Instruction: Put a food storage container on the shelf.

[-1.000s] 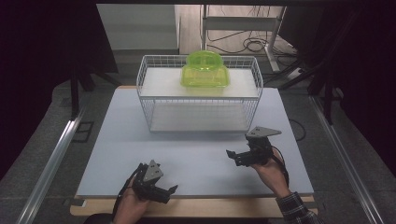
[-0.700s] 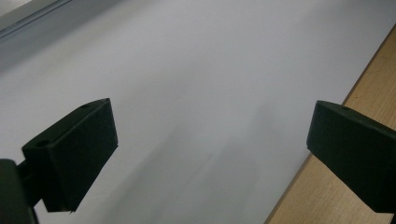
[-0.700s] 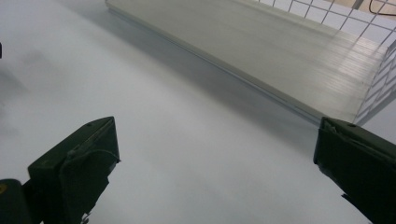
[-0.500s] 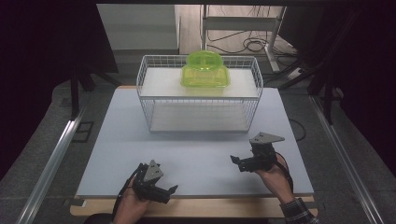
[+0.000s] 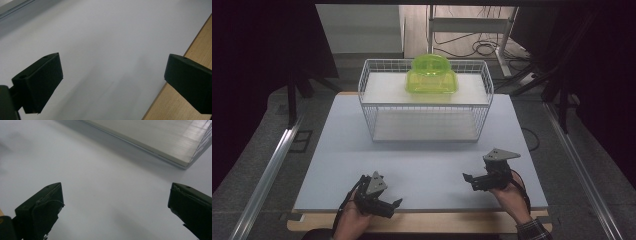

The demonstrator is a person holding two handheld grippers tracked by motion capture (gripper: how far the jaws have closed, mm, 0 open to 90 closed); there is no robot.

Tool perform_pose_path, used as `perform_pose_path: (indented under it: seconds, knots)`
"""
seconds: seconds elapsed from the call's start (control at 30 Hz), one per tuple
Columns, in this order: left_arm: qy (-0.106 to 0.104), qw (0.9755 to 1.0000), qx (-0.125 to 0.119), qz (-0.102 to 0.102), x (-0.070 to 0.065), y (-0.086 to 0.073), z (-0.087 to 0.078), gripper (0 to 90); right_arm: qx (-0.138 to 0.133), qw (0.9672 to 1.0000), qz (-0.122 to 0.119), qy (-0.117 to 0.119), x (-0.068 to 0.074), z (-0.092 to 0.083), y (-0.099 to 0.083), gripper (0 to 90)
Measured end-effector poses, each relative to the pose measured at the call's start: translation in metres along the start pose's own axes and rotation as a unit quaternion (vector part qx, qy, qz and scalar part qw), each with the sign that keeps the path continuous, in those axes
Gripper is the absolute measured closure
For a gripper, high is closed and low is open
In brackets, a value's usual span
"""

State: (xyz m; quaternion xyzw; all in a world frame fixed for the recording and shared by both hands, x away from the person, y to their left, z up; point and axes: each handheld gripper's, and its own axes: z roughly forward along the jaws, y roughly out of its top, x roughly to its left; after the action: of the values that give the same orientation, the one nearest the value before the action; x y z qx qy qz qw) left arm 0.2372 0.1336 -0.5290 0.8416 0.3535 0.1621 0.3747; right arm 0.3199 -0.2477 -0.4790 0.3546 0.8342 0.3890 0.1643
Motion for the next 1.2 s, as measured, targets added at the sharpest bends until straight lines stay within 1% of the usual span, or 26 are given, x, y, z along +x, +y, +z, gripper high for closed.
perform_pose_path:
  seconds: [0.27,0.6,0.73,0.83,0.93,1.07,1.2]
  knots:
    - [0.0,1.0,0.001,0.0,0.0,0.0,0.0,1.6,0.009,0.9999,0.008,0.001,-0.002,0.0,-0.01,0.3]
    - [0.0,1.0,0.003,0.002,0.0,0.0,0.001,1.6,0.028,0.9996,0.007,0.0,-0.001,0.003,-0.022,0.3]
    - [0.001,1.0,0.004,0.003,0.0,-0.001,0.001,1.6,0.034,0.9994,0.012,0.003,-0.001,0.005,-0.026,0.3]
    - [0.001,1.0,0.006,0.004,-0.001,-0.001,0.002,1.5,0.042,0.999,0.016,0.007,-0.001,0.008,-0.03,0.3]
    - [0.001,1.0,0.006,0.004,-0.001,-0.001,0.002,1.5,0.057,0.9982,0.018,0.013,0.0,0.013,-0.034,0.3]
    - [0.002,1.0,0.006,0.005,-0.001,-0.001,0.002,1.4,0.07,0.9974,0.014,0.013,0.001,0.016,-0.035,0.3]
    - [0.002,1.0,0.006,0.005,-0.001,-0.001,0.002,1.4,0.075,0.997,0.016,0.011,0.001,0.018,-0.037,0.3]
